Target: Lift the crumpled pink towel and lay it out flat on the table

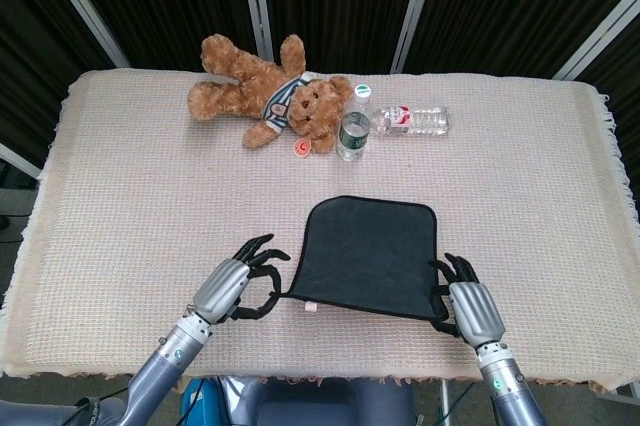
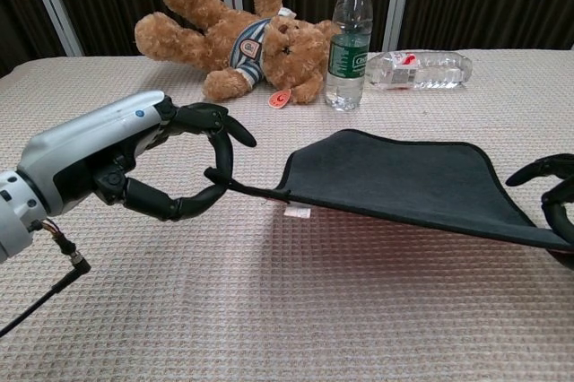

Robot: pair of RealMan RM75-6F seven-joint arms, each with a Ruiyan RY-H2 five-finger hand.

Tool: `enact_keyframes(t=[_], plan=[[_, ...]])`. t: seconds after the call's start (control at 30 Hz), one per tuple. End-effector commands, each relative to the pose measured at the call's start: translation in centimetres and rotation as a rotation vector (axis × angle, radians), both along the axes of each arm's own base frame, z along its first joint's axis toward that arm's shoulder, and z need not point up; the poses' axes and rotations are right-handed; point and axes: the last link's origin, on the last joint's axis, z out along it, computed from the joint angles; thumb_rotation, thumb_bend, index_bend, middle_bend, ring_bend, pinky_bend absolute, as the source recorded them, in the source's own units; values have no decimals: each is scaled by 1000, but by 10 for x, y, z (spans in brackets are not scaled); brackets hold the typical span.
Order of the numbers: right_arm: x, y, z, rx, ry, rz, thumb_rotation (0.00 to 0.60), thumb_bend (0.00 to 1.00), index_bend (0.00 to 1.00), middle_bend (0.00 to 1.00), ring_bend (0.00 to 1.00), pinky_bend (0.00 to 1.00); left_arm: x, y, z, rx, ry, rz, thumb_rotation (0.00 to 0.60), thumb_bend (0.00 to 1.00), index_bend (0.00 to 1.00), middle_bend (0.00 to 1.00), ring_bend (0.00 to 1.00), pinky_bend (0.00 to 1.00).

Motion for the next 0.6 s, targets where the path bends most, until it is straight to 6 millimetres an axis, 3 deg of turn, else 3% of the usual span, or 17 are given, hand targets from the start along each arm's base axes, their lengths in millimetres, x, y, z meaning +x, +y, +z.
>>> enact_keyframes(t=[0.03, 0.6], plan=[[0, 2, -1, 3, 2, 1, 600, 497, 761, 206, 11, 0, -1, -2, -1, -8, 2, -1, 600, 495, 633, 228, 0, 0], [-7, 14, -6, 24, 16, -4, 600, 497, 761, 206, 11, 0, -9, -14, -8, -36, 18, -6, 600, 495, 632, 228, 0, 0]])
